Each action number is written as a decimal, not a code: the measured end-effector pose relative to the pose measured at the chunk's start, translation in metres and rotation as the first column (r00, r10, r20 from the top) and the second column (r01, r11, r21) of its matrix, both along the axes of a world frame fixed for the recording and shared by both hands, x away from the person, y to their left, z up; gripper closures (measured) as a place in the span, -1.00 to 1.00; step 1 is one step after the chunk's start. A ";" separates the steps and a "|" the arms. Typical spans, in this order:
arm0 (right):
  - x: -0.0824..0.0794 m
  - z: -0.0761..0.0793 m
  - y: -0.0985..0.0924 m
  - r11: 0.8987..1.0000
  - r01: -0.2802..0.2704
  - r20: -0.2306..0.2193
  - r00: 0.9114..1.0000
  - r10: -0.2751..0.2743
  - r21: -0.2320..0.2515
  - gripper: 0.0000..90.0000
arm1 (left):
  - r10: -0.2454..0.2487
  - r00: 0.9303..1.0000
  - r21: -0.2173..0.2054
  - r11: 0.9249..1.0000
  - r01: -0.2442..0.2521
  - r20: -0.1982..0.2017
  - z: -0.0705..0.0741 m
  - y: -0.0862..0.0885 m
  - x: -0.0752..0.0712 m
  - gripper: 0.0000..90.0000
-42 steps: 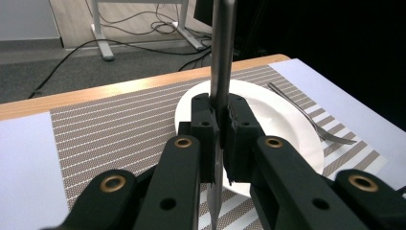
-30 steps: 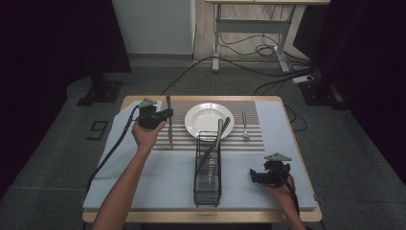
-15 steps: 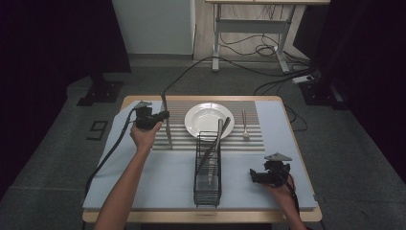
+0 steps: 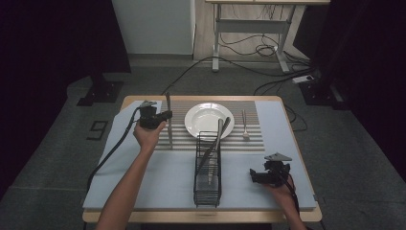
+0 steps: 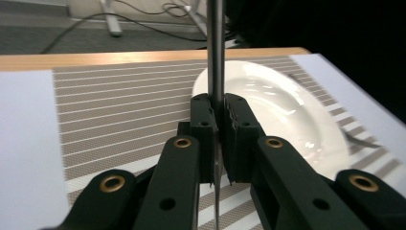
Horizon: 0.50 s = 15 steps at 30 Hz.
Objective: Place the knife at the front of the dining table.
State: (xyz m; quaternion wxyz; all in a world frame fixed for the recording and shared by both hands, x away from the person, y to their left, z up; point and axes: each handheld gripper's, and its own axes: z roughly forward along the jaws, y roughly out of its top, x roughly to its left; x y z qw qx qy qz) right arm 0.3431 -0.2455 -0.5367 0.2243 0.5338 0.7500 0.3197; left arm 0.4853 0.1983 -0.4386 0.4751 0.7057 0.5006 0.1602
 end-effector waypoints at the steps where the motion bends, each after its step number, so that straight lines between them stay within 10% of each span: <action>1: 0.000 0.000 0.000 1.000 0.000 0.000 1.000 0.000 0.000 -1.00 | 0.003 1.000 0.002 1.000 -0.003 -0.001 0.001 -0.002 0.000 0.86; 15: 0.000 0.000 0.000 1.000 0.000 0.001 1.000 0.000 -0.002 -1.00 | 0.060 0.997 0.052 0.997 -0.057 -0.054 -0.010 -0.023 0.023 0.86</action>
